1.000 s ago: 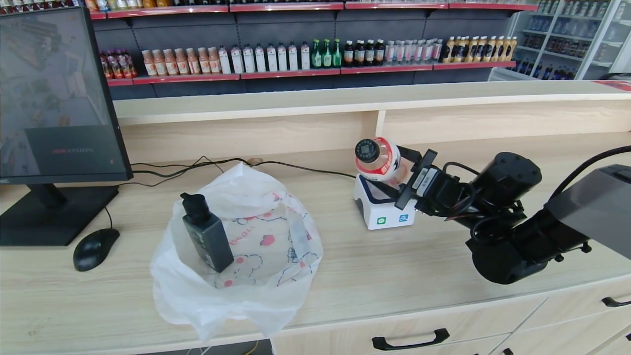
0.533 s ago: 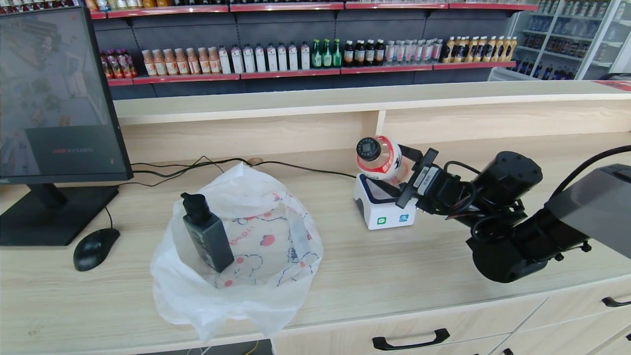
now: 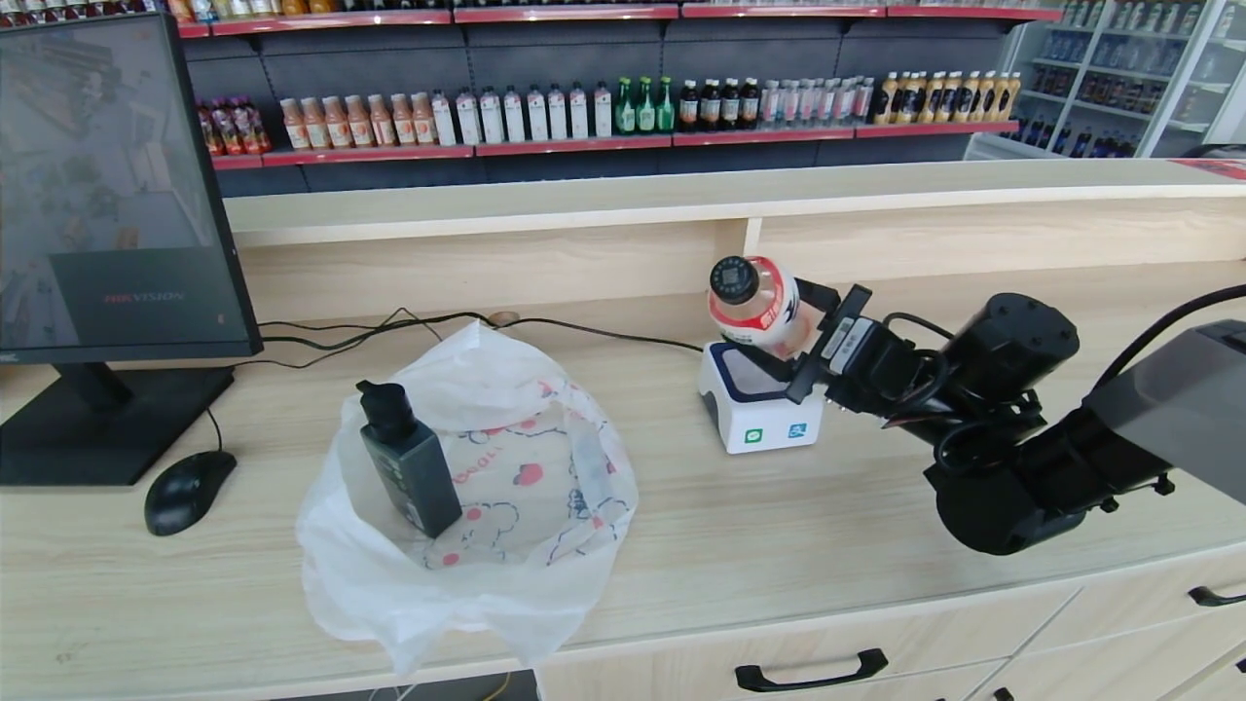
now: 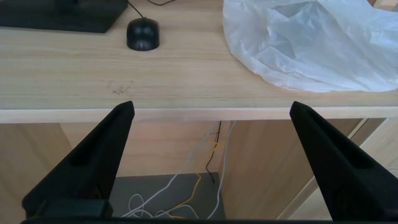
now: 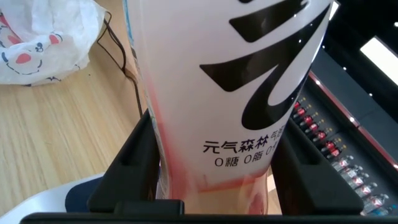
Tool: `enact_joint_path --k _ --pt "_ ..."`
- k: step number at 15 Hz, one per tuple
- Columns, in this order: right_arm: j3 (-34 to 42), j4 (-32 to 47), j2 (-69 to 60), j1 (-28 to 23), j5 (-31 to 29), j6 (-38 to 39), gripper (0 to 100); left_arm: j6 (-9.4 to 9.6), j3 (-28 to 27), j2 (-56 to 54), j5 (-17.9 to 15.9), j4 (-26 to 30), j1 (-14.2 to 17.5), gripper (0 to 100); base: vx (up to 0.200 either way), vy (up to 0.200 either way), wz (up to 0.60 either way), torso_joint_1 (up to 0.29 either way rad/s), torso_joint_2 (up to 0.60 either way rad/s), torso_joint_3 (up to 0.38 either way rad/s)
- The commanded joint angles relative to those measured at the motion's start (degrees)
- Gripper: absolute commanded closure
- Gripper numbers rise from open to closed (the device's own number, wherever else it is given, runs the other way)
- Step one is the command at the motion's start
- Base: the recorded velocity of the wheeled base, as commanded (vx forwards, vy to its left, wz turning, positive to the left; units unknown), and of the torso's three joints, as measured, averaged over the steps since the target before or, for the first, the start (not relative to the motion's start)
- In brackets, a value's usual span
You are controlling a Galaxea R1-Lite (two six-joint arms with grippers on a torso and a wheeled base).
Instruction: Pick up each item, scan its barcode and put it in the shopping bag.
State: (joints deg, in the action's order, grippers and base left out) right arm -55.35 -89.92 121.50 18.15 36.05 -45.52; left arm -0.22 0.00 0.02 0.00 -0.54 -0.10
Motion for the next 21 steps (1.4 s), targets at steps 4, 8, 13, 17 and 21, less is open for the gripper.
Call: enact_joint_path --k 4,8,13,17,21 --pt "0.3 -0.1 -5.2 2.5 -8.7 5.9 100 -0.04 0.0 0.0 0.0 0.2 0.0 0 0.000 0.000 0.00 0.000 0.00 0.000" --pt "0.6 -0.1 -9.5 7.4 -19.1 13.8 100 -0.04 0.0 0.0 0.0 0.2 0.0 0 0.000 0.000 0.00 0.000 0.00 0.000" --pt "4.5 -0.1 -12.8 9.4 -36.7 30.3 100 -0.04 0.0 0.0 0.0 0.3 0.0 0 0.000 0.000 0.00 0.000 0.00 0.000" --pt "12.9 -0.1 -14.0 9.5 -41.9 39.7 100 -0.04 0.0 0.0 0.0 0.3 0.0 0 0.000 0.000 0.00 0.000 0.00 0.000" --pt "20.7 -0.1 -14.3 10.0 -48.3 47.1 100 -0.04 0.0 0.0 0.0 0.3 0.0 0 0.000 0.000 0.00 0.000 0.00 0.000"
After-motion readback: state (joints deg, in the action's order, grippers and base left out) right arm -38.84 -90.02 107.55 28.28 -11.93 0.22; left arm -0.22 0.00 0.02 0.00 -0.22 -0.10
